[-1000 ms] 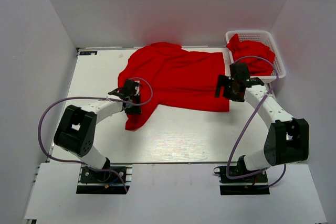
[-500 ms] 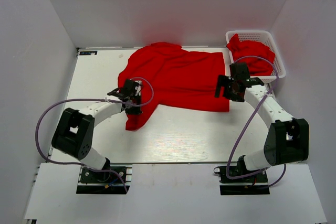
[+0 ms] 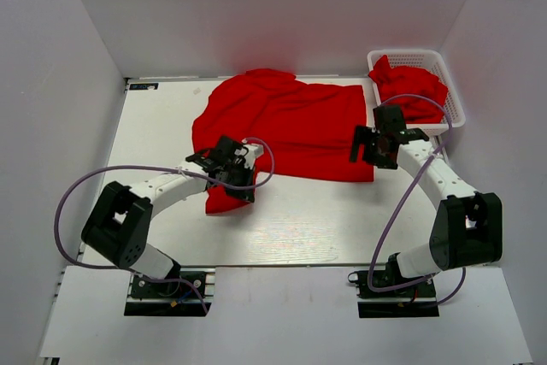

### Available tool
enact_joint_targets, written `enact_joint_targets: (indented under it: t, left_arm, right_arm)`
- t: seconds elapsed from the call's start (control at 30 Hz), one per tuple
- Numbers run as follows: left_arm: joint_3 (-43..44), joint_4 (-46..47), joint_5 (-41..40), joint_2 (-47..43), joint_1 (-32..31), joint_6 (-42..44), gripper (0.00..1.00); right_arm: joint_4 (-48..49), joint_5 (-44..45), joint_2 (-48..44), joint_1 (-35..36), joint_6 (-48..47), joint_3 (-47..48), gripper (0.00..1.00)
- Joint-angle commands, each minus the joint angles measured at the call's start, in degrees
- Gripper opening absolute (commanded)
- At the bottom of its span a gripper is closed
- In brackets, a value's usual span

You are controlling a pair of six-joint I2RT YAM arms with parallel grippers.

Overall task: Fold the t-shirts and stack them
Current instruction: Grap the side of the flattened tshirt closest away from the robot with both arms

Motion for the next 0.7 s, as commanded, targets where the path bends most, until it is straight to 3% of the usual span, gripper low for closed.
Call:
enact_joint_targets:
  t: [0.0,0.03,0.07,0.17,0.2,0.23,0.3,0.4,0.53,0.67]
  left_arm:
    - [-0.23,-2.48,4.13,0.57,-2.13,1.27,0.00]
    - [-0.75,-2.48,5.18,1.10,-3.18,1.27,0.05]
    - [-0.76,-3.26,5.19,1.10,-3.80,1.27,0.22]
    - [-0.24,-4.93,3.44,2.33,-5.64,1.27,0.30]
    - [-0.23,-5.63,2.38,2.33,-5.65,1.27,0.61]
    - [0.47,-6.51,0.98,2.33,-5.65,0.75,0.77]
    - [1.44,-8.27,-2.54,1.02,-6.18,-0.40,1.00]
    - [4.07,-10.47,-8.95,-3.55,-4.51,-5.75,1.00]
    - [8.80,-19.15,-25.35,-3.92,-2.23,-15.23,1.00]
    - [9.97,-23.04,-29.36,-0.40,2.60,-21.57,1.00]
  right_arm:
    - [0.54,0.09,-0.63,-0.10,0.32,-0.94,0.90]
    - [0.54,0.09,-0.81,-0.10,0.41,-1.29,0.90]
    - [0.63,0.00,-0.98,-0.10,0.59,-1.38,0.90]
    - [0.98,0.09,-1.24,-0.37,0.76,-2.44,0.90]
    - [1.15,0.09,-1.25,-0.28,0.94,-2.79,0.90]
    - [1.50,0.09,-1.33,-0.19,0.94,-2.70,0.90]
    - [1.68,0.35,-1.51,-0.19,1.11,-3.05,0.90]
    - [1.95,1.49,-2.13,-0.37,1.91,-3.05,0.90]
    - [2.91,3.69,-1.95,-0.72,4.01,-3.14,0.90]
    - [4.67,1.41,-0.37,-1.68,6.03,-3.41,0.90]
